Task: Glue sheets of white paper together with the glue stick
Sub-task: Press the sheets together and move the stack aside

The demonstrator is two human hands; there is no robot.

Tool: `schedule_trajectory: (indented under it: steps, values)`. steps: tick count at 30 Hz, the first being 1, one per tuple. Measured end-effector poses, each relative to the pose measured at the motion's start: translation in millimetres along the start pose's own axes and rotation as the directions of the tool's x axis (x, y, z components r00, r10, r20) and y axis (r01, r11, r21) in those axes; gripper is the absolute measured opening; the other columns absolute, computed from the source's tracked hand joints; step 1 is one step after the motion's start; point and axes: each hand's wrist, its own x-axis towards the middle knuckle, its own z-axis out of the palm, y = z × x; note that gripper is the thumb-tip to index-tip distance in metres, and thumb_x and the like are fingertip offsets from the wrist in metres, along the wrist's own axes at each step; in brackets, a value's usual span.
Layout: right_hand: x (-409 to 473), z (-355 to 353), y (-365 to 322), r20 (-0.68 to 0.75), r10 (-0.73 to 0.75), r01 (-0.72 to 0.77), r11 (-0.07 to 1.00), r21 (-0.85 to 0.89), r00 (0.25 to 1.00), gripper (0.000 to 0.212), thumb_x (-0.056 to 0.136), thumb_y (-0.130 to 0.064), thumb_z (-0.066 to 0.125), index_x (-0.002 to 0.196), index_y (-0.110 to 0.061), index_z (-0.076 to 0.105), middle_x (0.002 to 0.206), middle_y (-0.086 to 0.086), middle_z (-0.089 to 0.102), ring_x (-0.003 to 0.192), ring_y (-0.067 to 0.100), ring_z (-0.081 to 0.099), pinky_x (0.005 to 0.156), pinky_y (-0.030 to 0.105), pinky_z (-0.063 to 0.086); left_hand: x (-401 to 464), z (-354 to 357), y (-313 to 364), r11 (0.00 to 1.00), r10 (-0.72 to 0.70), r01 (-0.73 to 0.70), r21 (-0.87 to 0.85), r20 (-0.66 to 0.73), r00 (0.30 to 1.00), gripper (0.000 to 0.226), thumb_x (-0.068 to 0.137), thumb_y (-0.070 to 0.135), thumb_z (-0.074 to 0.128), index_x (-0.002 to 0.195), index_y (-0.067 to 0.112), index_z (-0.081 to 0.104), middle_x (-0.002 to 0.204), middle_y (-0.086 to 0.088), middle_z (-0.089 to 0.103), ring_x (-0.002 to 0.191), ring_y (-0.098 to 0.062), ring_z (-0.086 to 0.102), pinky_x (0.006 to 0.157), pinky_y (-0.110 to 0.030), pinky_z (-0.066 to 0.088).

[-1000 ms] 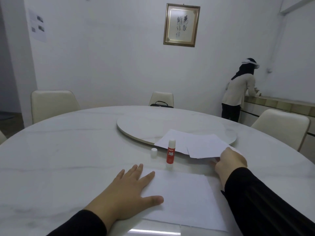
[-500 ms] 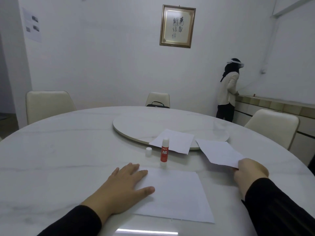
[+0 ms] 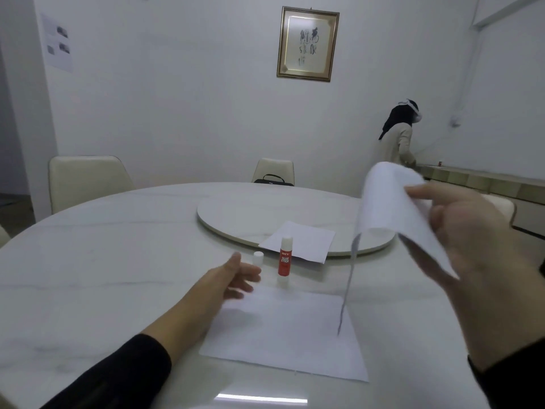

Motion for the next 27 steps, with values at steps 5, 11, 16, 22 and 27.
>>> schedule_trajectory:
  steps: [5,11,16,22,27]
  values:
    - [8,9,47,0.209,0.211,-0.221,0.975,0.025,0.955,0.012,0.079,-0.007,0.057,0.07,-0.004,0.064,0.056,0.007,0.063,0.044,0.019,0.061,0.043,0.02,0.05,-6,-9,10,0.805,-0.158,0.409,-0.43,0.51,0.846,0.111,0.053,0.085,0.05,0.134,0.009,0.044,0.132,-0.022,0.055,0.118,-0.038,0.056,0.088,-0.04,0.053]
    - [33,7,90,0.375,0.249,-0.347,0.912,0.219,0.893,0.022,0.081,-0.006,0.053,0.089,-0.002,0.074,0.079,0.011,0.073,0.063,0.026,0.071,0.054,0.03,0.057,-8,2,9,0.824,-0.162,0.339,-0.454,0.385,0.909,0.074,0.07,0.031,0.077,0.13,-0.002,0.048,0.119,-0.023,0.064,0.091,-0.03,0.067,0.067,-0.03,0.057]
    - [55,-17,102,0.129,0.345,-0.315,0.926,-0.206,0.93,0.024,0.082,-0.003,0.056,0.103,0.004,0.066,0.098,0.02,0.07,0.076,0.033,0.066,0.059,0.032,0.054,-4,-19,9,0.879,-0.239,0.218,-0.424,0.002,0.971,0.032,0.085,0.007,0.061,0.117,0.003,0.059,0.101,-0.019,0.072,0.082,-0.03,0.072,0.063,-0.034,0.057]
    - [75,-37,115,-0.063,0.27,-0.229,0.643,-0.731,0.961,0.01,0.08,-0.004,0.064,0.087,0.003,0.064,0.072,0.016,0.068,0.044,0.022,0.06,0.041,0.02,0.048,5,-21,-7,0.847,-0.068,0.208,0.49,-0.289,0.955,0.034,0.077,0.022,0.072,0.108,0.027,0.057,0.085,-0.001,0.061,0.074,-0.015,0.061,0.059,-0.023,0.043]
    - [119,-24,128,-0.174,0.123,-0.211,0.667,-0.714,0.977,0.026,0.081,-0.028,0.065,0.073,-0.006,0.053,0.072,0.013,0.06,0.05,0.022,0.053,0.048,0.024,0.042,6,-18,-13,0.76,0.031,0.162,0.63,-0.284,0.958,0.035,0.077,0.026,0.069,0.107,0.03,0.052,0.079,0.006,0.055,0.068,-0.006,0.053,0.054,-0.015,0.035]
